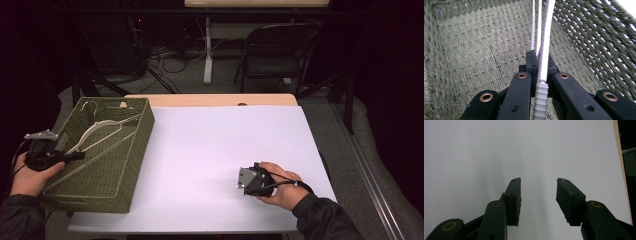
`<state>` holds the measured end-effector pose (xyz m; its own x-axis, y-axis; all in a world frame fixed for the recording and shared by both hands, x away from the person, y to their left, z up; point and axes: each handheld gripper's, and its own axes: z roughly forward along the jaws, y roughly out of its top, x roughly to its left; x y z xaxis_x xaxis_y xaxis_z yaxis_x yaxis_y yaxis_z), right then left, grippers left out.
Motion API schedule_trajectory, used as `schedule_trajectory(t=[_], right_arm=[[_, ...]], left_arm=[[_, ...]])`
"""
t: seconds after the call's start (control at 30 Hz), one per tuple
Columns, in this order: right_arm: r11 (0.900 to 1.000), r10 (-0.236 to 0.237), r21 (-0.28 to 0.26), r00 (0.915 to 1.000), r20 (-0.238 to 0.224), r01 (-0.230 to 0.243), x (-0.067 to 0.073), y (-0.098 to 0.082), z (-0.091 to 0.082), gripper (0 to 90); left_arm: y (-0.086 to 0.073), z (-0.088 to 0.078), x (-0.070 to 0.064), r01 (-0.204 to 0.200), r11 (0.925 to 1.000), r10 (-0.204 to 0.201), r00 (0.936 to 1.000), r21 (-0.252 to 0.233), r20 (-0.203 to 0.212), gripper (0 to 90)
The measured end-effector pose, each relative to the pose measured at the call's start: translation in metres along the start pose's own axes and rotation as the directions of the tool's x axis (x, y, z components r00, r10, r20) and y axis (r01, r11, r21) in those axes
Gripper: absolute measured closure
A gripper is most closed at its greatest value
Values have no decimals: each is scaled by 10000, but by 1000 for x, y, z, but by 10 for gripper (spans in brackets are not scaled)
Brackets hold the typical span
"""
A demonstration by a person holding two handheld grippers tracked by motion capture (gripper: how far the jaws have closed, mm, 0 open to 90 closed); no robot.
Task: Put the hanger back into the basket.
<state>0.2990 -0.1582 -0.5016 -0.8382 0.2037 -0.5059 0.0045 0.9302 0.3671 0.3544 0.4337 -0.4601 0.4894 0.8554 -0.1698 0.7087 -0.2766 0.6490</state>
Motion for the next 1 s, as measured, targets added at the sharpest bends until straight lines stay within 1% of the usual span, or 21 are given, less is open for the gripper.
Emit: schedule_trajectory(t=[0.03,0.17,0.23,0.27,0.3,0.33,0.37,0.4,0.43,0.47,0.53,0.57,0.6,0.7,0.73,0.8,0.83,0.87,0.9,0.93,1.0], right_arm=[[9999,-130,-35,9999,10,130,-1,0,0,550],[10000,-50,36,10000,-32,50,-1,-1,-2,550],[9999,-123,-47,9999,32,123,-2,-2,-1,550],[9999,-123,-47,9999,32,123,-2,-2,-1,550],[10000,-30,-34,10000,24,30,-1,-2,-1,550],[10000,53,15,10000,-8,-53,0,-3,-1,550],[10000,-50,26,10000,-50,50,-1,-2,-1,550],[10000,-53,-37,10000,-14,53,0,-2,0,550],[10000,-53,-37,10000,-14,53,0,-2,0,550],[10000,-48,-42,10000,1,48,1,-2,0,550],[10000,-54,-48,10000,5,54,1,-2,0,550],[10000,-17,-55,10000,12,17,1,-2,0,549],[10000,-16,-71,10000,21,16,0,-2,0,548],[9998,163,-74,9999,17,-163,0,-3,-1,543],[9999,10,-111,10000,-1,-10,-1,-2,-1,539],[9997,159,-167,9999,45,-158,0,-3,-2,534],[9996,198,-212,9998,-13,-198,-1,-3,-3,527],[9987,429,-272,9991,13,-429,0,-3,-6,509],[9987,429,-272,9991,13,-429,0,-3,-6,509],[9984,468,-315,9989,15,-468,0,-3,-7,506],[9982,405,-449,9992,22,-403,-1,-2,-9,494]], left_arm=[[1,3,0,17,9999,-15,9998,131,-197,872],[2,7,1,135,9991,-115,9987,405,-489,858],[2,8,1,234,9981,-177,9950,575,-978,753],[2,8,1,234,9981,-177,9950,575,-978,754],[2,9,0,181,9968,-91,9933,776,-1148,754],[3,8,-1,148,9963,-21,9890,848,-1482,733],[3,8,-1,148,9963,-21,9890,848,-1482,723],[3,6,-2,209,9976,-102,9873,659,-1583,659],[3,4,-1,271,9990,-206,9842,346,-1761,659],[3,-4,1,535,9985,-554,9777,-149,-2027,588],[1,-11,2,752,9952,-859,9776,-626,-1921,586],[1,-11,2,752,9952,-859,9776,-626,-1921,570],[0,-17,2,786,9931,-934,9789,-872,-1819,555],[-2,-24,-2,625,9943,-794,9744,-862,-2101,528],[-3,-27,-5,535,9942,-724,9747,-936,-2117,509],[-4,-30,-7,493,9928,-714,9750,-1088,-2103,499],[-5,-32,-9,469,9913,-716,9760,-1227,-2056,477],[-8,-37,-14,591,9881,-844,9802,-1420,-1793,475],[-8,-37,-14,591,9881,-844,9802,-1420,-1793,472],[-10,-39,-17,663,9848,-926,9825,-1607,-1616,472],[-12,-42,-25,679,9823,-942,9845,-1743,-1476,471]])
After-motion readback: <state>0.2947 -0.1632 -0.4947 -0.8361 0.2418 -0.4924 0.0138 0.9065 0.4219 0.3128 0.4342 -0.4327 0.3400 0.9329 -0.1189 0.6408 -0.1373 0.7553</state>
